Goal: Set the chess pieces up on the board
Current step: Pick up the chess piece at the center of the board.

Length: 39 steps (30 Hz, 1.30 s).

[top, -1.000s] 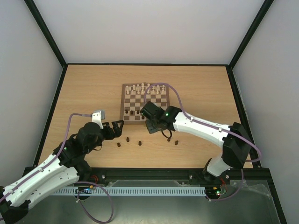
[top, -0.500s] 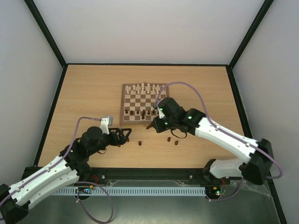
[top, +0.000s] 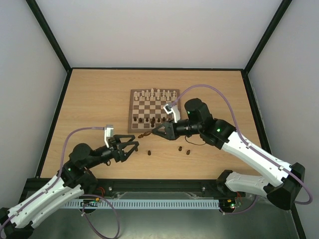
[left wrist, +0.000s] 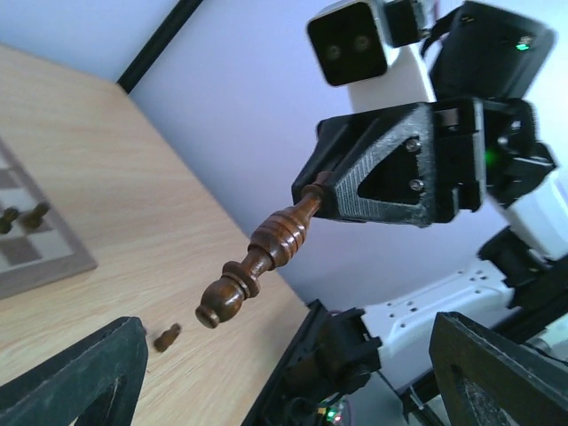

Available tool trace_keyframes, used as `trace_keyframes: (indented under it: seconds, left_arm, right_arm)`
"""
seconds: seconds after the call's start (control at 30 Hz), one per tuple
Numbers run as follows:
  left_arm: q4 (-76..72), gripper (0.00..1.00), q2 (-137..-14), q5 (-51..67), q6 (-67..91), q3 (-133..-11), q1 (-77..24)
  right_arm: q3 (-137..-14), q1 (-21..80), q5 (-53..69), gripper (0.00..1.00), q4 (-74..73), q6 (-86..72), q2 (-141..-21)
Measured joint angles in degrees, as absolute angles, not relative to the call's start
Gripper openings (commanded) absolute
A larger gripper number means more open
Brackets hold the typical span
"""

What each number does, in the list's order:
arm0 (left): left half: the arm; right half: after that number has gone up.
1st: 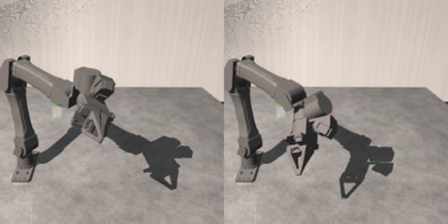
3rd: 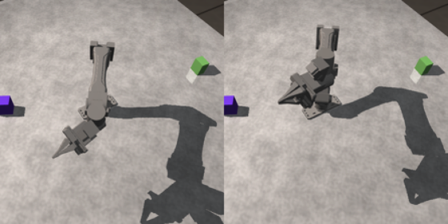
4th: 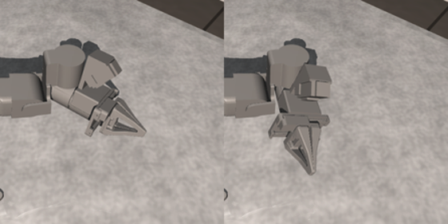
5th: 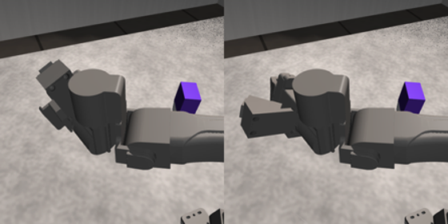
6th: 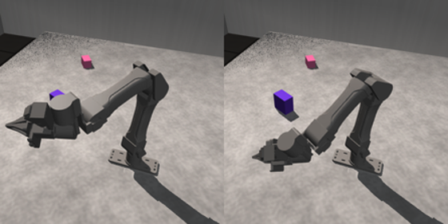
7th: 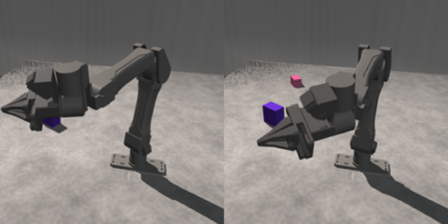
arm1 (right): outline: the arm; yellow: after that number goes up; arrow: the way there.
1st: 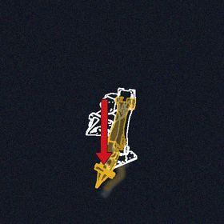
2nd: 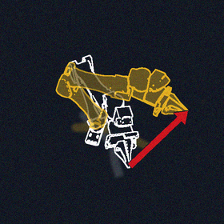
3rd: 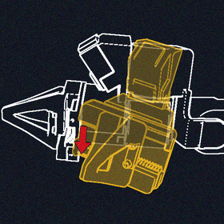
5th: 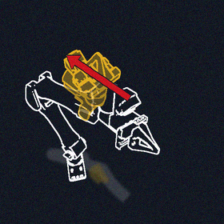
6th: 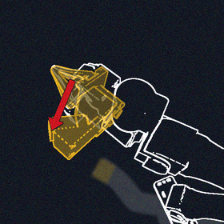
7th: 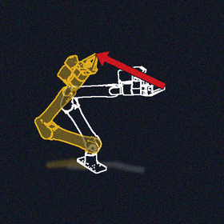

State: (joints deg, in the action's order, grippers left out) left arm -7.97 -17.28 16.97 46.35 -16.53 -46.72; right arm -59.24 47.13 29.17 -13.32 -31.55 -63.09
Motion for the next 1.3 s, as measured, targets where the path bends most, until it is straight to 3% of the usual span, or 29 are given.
trace_keyframes:
  seconds: [0.37,0.8,1.3]
  left_arm:
    - [-11.7,0.66,-11.8,20.3,49.3,-15.4,-46.7]
    - [-14.7,0.41,-11.9,20.8,51.0,-14.7,-46.7]
    - [-16.1,0.24,-13.6,20.9,51.2,-14.2,-46.7]
  right_arm:
    - [-57.9,47.0,39.4,0.14,-4.7,-37.6,-60.8]
    - [-55.3,47.0,41.3,0.14,-1.5,-40.0,-60.8]
    - [-55.0,47.0,41.4,0.14,0.1,-40.2,-61.6]
